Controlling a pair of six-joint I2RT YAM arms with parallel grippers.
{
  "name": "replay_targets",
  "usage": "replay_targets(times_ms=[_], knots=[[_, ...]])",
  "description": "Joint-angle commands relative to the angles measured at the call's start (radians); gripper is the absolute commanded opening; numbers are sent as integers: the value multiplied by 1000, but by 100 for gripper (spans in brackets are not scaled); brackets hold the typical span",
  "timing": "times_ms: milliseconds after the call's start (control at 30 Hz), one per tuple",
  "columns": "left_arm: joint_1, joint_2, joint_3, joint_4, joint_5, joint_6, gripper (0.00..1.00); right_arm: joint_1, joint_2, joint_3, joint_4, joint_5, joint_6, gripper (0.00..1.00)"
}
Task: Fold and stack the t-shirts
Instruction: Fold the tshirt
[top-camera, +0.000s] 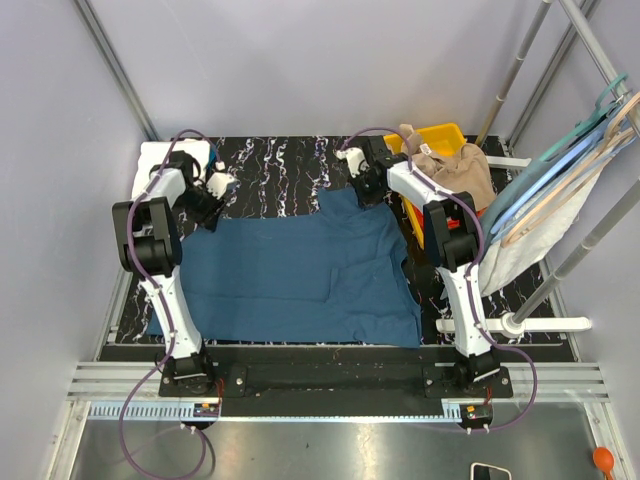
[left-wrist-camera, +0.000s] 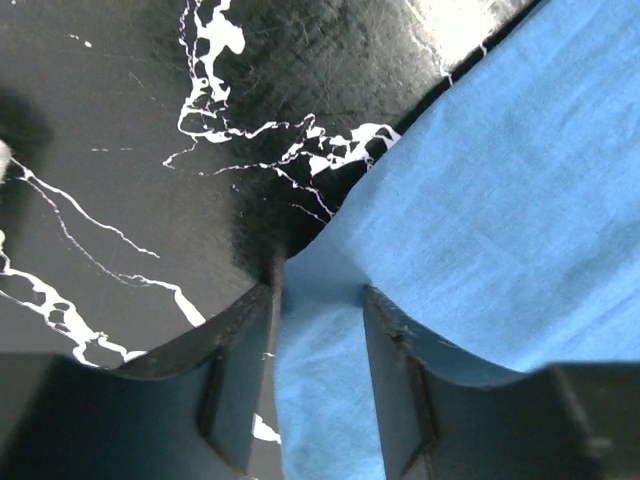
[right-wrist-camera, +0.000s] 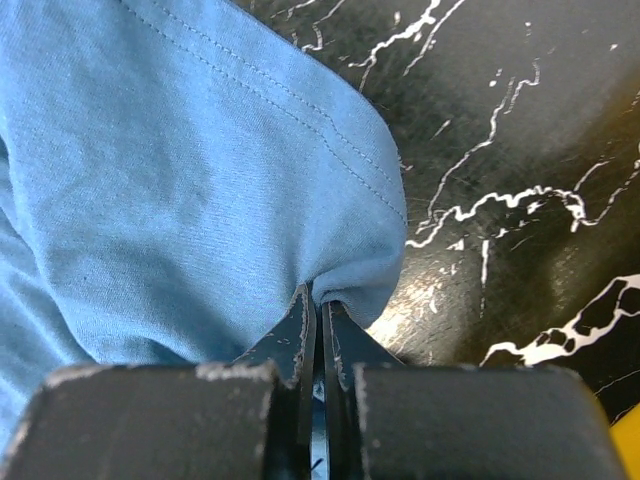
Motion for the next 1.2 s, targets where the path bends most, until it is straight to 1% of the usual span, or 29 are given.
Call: replay_targets(times_ms=[0, 33, 67, 133, 167, 233, 267, 300, 467, 700, 967, 1167], knots=[[6, 36, 43, -50, 35, 11, 42, 21, -75, -26, 1, 19, -16, 0], [6, 35, 46, -50, 34, 9, 38, 23, -83, -31, 3, 27, -22, 0], [6, 35, 49, -50, 29, 3, 33, 26, -86, -42, 7, 30, -26, 0], [6, 32, 46, -48, 26, -3, 29, 31, -98, -48, 11, 44, -33, 0], [6, 30, 46, -50, 23, -13, 23, 31, -103, -49, 12, 47, -35, 0], [4, 23, 43, -50, 18, -21, 16, 34, -115, -48, 14, 56, -41, 0], [4, 20, 40, -50, 8, -26, 10, 34, -120, -46, 12, 60, -44, 0], [3, 14, 40, -50, 0, -33, 0, 35, -130, -46, 12, 64, -47, 0], [0, -22, 49, -48, -51, -67, 0, 38, -173, -46, 15, 96, -70, 0], [-23, -143, 22, -46, -103, -122, 0, 40, -270, -68, 18, 107, -79, 0], [-76, -307, -80, -45, -213, -141, 0, 61, -402, -209, 23, 88, -81, 0], [-103, -428, -217, -47, -279, -141, 0, 86, -523, -364, 37, 65, -69, 0]])
